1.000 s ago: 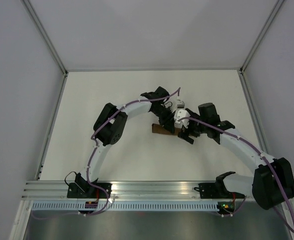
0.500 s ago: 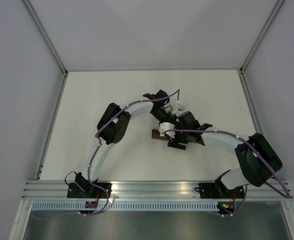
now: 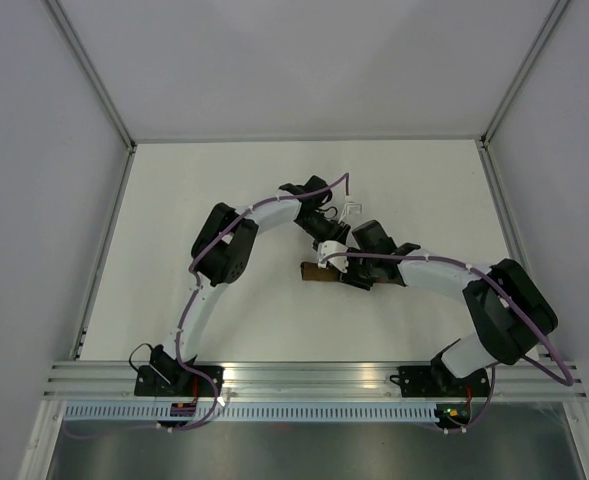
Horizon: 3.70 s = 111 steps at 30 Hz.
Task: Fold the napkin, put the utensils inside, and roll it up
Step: Roll the napkin at the center of the board.
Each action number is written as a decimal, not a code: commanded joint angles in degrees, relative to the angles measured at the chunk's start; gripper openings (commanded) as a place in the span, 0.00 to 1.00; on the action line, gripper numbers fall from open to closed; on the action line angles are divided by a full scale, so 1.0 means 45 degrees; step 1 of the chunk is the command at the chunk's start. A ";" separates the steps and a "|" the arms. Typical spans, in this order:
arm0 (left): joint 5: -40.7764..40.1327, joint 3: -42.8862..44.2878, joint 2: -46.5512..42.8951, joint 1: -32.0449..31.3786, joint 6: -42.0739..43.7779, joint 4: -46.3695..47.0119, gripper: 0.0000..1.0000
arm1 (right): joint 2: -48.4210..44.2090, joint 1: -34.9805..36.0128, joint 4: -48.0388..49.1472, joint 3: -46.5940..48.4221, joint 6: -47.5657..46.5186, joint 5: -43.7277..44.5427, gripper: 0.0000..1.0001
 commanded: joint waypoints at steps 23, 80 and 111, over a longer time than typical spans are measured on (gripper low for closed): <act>-0.3498 -0.4335 -0.7194 0.4016 -0.7286 0.6433 0.51 | 0.5922 -0.0871 -0.2677 0.5584 0.7831 0.0350 0.45; -0.8990 -0.3656 -0.3018 0.3294 -0.8733 0.6278 0.47 | 0.8992 -0.1398 -0.3870 1.0394 1.2778 -0.4141 0.61; -0.8697 -0.1468 -0.3620 0.3488 -0.7230 0.4696 0.52 | 0.7391 -0.2765 -0.4730 1.1469 1.1568 -0.6349 0.63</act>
